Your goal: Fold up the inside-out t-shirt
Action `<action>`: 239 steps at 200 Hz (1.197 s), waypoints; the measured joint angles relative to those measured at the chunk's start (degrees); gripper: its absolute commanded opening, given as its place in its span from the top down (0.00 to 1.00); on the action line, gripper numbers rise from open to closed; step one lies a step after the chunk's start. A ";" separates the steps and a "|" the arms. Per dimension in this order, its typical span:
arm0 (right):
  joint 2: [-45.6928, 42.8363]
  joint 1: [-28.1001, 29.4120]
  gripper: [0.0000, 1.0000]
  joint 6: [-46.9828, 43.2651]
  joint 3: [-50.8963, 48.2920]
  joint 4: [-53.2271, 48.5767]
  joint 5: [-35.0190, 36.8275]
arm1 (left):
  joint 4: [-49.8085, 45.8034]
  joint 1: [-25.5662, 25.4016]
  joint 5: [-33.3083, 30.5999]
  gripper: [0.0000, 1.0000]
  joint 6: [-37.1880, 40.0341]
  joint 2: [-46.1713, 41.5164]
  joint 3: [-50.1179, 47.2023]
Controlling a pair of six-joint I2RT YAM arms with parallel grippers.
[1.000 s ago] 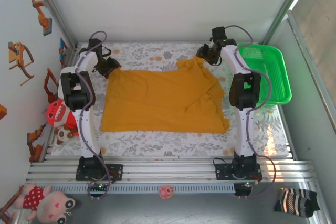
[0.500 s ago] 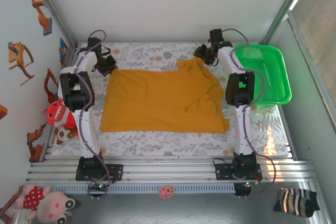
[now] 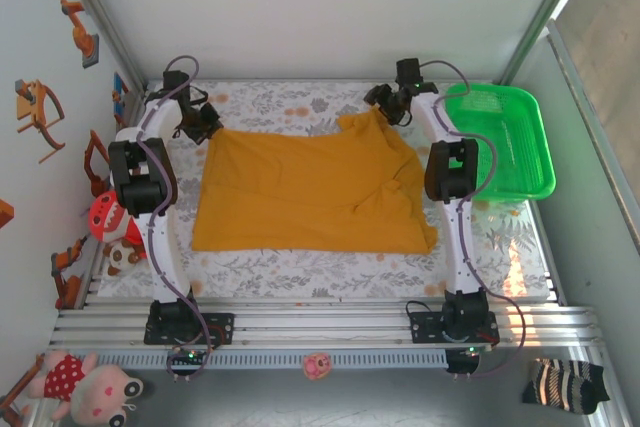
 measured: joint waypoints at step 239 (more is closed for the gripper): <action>-26.71 -6.43 1.00 3.91 -27.45 18.25 -11.06 | 6.75 2.84 7.34 1.00 -4.39 -4.15 -3.74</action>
